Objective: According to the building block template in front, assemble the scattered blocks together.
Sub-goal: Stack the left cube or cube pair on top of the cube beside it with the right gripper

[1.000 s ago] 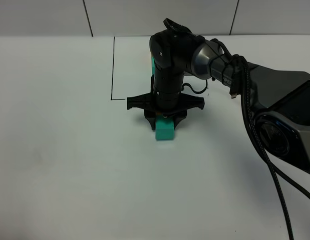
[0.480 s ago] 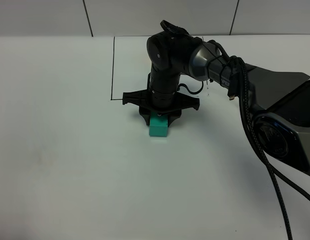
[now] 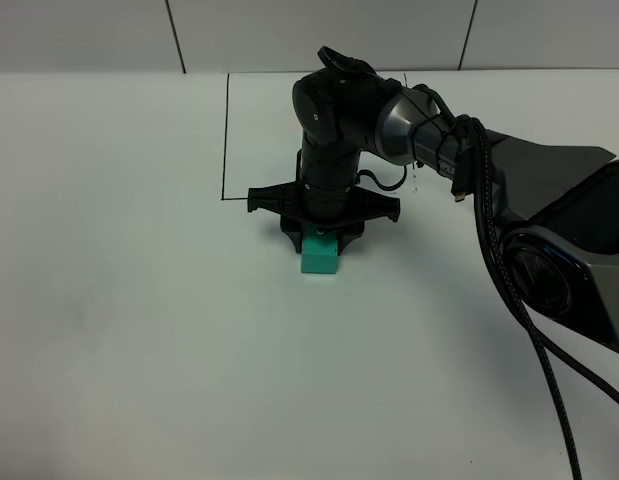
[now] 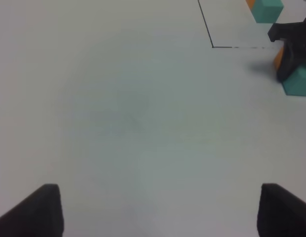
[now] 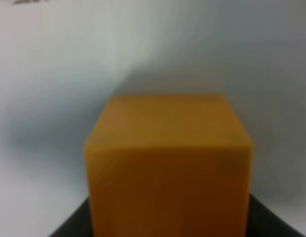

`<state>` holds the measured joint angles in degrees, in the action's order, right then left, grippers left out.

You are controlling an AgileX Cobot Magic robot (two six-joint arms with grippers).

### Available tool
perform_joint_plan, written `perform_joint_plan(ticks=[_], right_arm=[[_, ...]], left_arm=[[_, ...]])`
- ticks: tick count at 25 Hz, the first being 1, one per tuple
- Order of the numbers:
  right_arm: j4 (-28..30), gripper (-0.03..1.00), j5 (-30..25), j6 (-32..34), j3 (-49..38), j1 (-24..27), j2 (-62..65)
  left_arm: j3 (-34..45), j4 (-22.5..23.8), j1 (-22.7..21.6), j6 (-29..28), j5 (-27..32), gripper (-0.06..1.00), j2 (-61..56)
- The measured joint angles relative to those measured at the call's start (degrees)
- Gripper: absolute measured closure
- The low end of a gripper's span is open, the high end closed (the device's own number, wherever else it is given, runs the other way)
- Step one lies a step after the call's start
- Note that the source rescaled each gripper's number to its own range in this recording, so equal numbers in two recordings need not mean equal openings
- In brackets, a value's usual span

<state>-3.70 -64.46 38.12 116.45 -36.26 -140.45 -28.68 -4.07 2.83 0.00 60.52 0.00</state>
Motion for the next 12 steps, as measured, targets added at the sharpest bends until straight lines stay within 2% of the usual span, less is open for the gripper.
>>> perform_joint_plan(ticks=[12], right_arm=[[-0.05, 0.96, 0.00, -0.91, -0.15, 0.00, 0.00]], left_arm=[[0.00, 0.00, 0.00, 0.00, 0.00, 0.27, 0.00]])
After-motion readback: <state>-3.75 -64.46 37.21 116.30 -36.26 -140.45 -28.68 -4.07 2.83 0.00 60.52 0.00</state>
